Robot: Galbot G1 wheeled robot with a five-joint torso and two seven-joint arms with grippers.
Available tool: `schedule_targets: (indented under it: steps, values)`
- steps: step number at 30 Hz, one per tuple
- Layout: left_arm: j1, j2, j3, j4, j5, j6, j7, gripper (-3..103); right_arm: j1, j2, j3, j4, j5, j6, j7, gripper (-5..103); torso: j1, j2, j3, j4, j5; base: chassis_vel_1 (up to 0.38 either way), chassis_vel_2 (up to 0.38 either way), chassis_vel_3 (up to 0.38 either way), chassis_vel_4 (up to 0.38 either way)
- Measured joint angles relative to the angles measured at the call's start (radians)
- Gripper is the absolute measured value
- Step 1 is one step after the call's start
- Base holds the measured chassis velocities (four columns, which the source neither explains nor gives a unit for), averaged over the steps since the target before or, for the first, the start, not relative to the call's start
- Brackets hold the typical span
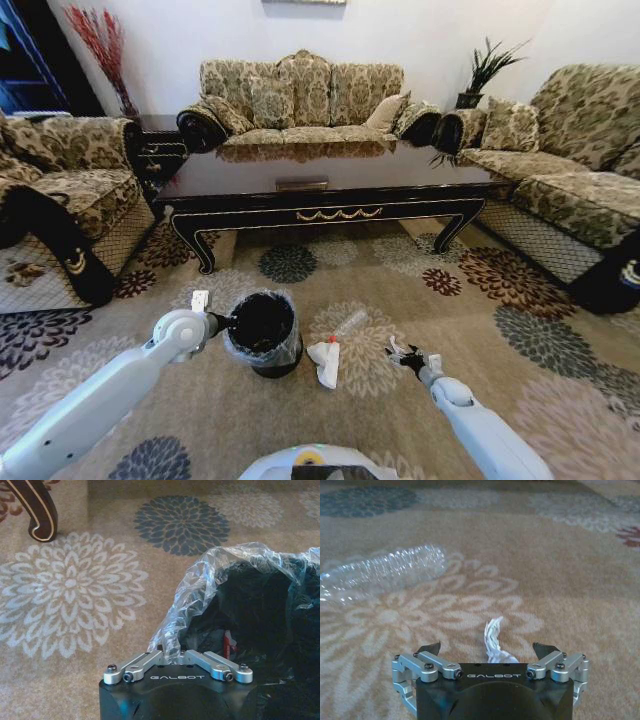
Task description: Move to the front of the table and pick up the trash from the floor, then place it into the trash bin.
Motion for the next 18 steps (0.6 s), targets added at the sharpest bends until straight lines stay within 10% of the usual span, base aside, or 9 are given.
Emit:
schedule_targets:
  steps: [6, 18]
  values:
    - [-0.005, 0.001, 0.003, 0.0, -0.009, 0.0, -0.007, 2, 0.043, 0.022, -0.021, -0.086, -0.014, 0.025, -0.007, 103, 0.0, 0.0, 0.0, 0.0, 0.0001, 0.0, 0.0, 0.0, 0.0]
    - [-0.003, 0.0, 0.01, 0.015, -0.005, 0.0, -0.014, 2, 0.102, 0.052, -0.032, -0.204, -0.009, 0.054, -0.014, 66, 0.0, 0.0, 0.0, 0.0003, 0.0, 0.0, 0.0, 0.0, 0.0]
